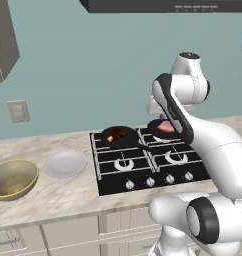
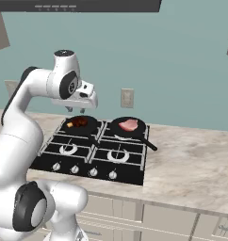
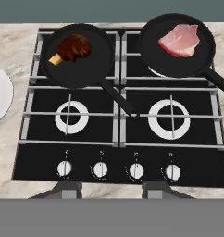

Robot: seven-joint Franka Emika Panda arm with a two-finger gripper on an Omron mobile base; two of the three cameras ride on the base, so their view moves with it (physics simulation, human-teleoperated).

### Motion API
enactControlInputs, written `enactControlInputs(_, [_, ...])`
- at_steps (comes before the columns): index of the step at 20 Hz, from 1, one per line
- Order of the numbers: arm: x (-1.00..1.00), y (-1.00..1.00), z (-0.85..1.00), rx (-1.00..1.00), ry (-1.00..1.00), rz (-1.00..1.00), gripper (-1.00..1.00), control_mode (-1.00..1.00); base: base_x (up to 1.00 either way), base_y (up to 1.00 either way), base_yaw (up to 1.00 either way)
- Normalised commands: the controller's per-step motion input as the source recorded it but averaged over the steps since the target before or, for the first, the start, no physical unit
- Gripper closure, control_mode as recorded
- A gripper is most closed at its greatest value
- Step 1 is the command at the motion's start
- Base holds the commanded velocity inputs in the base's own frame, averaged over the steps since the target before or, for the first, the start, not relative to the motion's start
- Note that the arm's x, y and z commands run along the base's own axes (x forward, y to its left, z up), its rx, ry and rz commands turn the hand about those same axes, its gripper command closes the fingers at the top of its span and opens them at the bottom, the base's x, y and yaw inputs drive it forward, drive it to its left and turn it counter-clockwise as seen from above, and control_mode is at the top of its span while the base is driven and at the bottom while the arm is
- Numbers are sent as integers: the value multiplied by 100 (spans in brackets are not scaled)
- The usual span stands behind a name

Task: Place one of the steaks on the plate and the other in the bowl. Then place the bowl in the fridge.

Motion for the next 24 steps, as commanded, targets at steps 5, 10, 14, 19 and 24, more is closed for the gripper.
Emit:
enactControlInputs(5, [13, -5, -1, 0, 1, 0, -100, -100, 0, 0, 0])
enactControlInputs(10, [46, -21, -8, 0, 0, 0, -100, -100, 0, 0, 0])
enactControlInputs(14, [53, -30, -13, 0, 0, 0, -100, -100, 0, 0, 0])
enactControlInputs(19, [59, -53, -30, 0, 0, 0, -100, -100, 0, 0, 0])
enactControlInputs(24, [55, -49, -30, 0, 1, 0, -100, -100, 0, 0, 0])
